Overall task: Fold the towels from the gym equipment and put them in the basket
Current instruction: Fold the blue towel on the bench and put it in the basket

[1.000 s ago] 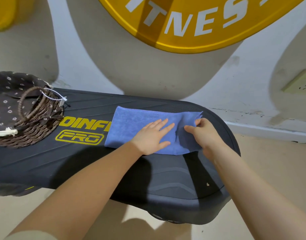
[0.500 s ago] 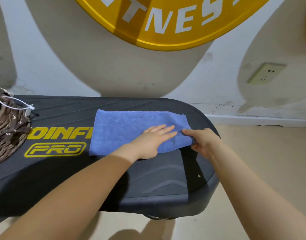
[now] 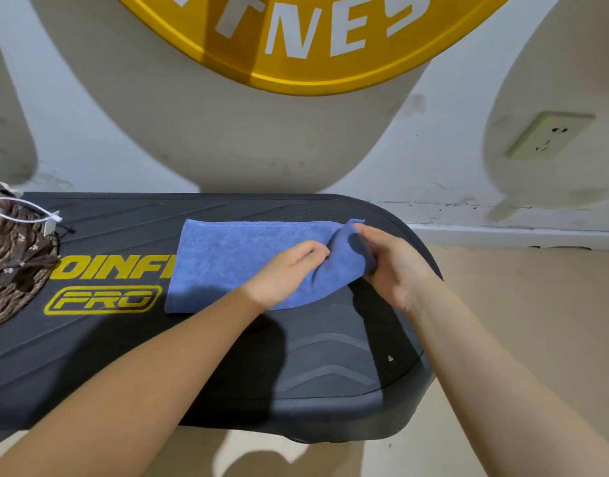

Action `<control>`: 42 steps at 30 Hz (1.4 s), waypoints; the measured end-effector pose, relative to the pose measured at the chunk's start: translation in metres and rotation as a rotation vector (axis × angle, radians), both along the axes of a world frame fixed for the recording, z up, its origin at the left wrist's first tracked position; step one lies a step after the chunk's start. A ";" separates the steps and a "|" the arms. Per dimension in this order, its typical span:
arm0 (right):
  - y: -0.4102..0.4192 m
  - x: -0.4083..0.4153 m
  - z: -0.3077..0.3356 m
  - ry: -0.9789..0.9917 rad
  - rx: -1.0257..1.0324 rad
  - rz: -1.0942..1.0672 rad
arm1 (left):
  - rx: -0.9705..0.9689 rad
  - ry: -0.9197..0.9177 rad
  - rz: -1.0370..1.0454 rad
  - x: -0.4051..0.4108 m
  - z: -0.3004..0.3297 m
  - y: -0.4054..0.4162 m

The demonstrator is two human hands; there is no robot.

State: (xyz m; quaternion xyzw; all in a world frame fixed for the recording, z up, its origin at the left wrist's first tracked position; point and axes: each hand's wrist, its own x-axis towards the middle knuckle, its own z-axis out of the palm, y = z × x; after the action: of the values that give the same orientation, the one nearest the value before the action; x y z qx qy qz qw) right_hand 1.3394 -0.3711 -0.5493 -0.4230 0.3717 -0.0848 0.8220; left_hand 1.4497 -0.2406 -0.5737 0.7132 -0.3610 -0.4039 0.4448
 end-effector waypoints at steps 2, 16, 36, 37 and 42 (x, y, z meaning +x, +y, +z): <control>0.007 -0.001 -0.001 -0.018 -0.209 0.105 | -0.014 0.116 0.080 0.002 0.002 -0.005; 0.016 0.022 -0.010 0.084 -0.648 0.121 | 0.030 0.325 0.475 0.025 -0.004 -0.006; -0.023 0.027 -0.001 0.437 -0.589 0.066 | 0.142 -0.122 0.044 0.004 -0.003 -0.019; -0.022 0.017 -0.003 0.491 -0.550 0.115 | 0.191 -0.295 -0.048 0.002 -0.007 -0.019; -0.006 -0.004 -0.009 0.581 -0.686 0.292 | 0.375 -0.840 -0.358 -0.012 -0.017 -0.015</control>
State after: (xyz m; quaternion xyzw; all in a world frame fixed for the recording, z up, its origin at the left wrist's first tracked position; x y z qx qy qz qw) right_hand 1.3358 -0.3769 -0.5587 -0.7242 0.4735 0.0356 0.5000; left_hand 1.4380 -0.2560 -0.5909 0.8090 -0.5471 -0.2096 0.0485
